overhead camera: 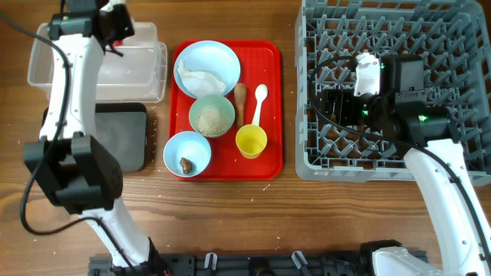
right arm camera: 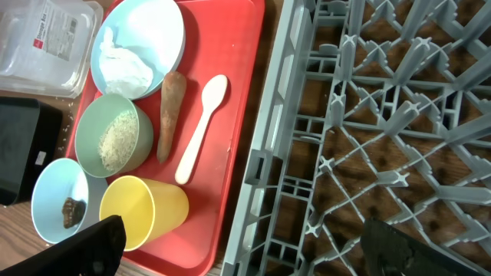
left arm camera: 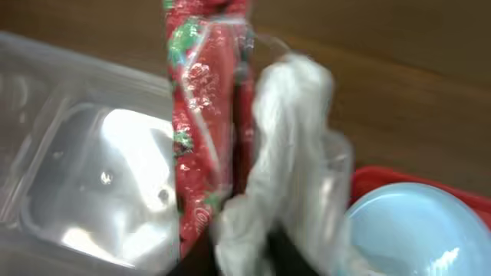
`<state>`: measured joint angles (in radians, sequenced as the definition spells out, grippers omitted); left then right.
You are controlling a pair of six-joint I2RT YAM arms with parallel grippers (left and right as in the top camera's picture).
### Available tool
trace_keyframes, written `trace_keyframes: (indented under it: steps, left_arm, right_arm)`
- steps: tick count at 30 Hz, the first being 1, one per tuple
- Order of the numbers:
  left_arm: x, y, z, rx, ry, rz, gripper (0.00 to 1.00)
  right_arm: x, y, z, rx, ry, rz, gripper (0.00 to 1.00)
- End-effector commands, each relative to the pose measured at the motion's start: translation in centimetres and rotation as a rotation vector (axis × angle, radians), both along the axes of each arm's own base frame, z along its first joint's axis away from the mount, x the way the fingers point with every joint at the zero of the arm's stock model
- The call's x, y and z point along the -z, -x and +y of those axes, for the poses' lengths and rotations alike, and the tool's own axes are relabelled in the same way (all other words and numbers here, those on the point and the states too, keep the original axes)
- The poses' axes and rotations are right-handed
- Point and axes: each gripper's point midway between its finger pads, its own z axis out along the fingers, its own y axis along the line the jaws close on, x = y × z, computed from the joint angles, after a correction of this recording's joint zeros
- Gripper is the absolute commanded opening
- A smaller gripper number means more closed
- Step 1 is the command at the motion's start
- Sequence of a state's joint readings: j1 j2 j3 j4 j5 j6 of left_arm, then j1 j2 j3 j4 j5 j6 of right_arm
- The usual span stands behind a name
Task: Sort waste into correct bins and load items into the dishwasher rack
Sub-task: 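Carry the wrapper and tissue left and drop into the clear bin, then grasp remaining tissue on the plate with left gripper, drop in clear bin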
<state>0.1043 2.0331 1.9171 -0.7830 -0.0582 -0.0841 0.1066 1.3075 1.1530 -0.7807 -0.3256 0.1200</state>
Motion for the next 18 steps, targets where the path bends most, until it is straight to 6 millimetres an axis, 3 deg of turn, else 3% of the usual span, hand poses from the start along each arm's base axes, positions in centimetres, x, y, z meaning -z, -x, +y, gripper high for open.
trace_keyframes:
  steps: [1, 3, 5, 9, 10, 12, 13, 15, 18]
  left_arm:
    - [3.6, 0.1, 0.6, -0.023, 0.014, 0.080, 0.72]
    - [4.0, 0.0, 0.6, -0.023, 0.015, 0.087, 1.00]
    - [3.7, 0.0, 0.3, -0.017, 0.017, 0.079, 1.00]
    - [0.3, 0.6, -1.9, 0.048, 0.041, 0.033, 1.00]
    - [-0.3, 1.1, -3.2, 0.078, 0.072, 0.035, 1.00]
    - [-0.7, 2.5, -7.8, 0.194, 0.182, 0.070, 0.99]
    - [-0.4, 3.4, -10.3, 0.233, 0.252, 0.105, 0.99]
    - [1.3, 4.7, -13.1, 0.191, 0.322, 0.192, 0.99]
    - [5.0, 5.6, -15.7, 0.047, 0.327, 0.279, 0.98]
  right_arm:
    - [-0.6, -0.4, 0.2, 0.003, -0.019, -0.007, 1.00]
    - [-0.5, -0.3, 0.2, 0.003, -0.018, -0.002, 1.00]
    - [-0.5, -0.2, 0.2, 0.003, -0.018, 0.002, 1.00]
    - [-0.5, -0.2, 0.2, 0.003, -0.018, 0.001, 1.00]
    - [-0.5, -0.2, 0.2, 0.003, -0.018, 0.001, 1.00]
    - [-0.5, -0.2, 0.2, 0.003, -0.018, 0.002, 0.99]
    - [-0.4, -0.1, 0.2, 0.003, -0.017, 0.007, 1.00]
    - [-0.2, 0.1, 0.2, 0.001, -0.015, 0.018, 1.00]
    - [-0.2, 0.1, 0.2, 0.002, -0.016, 0.019, 1.00]
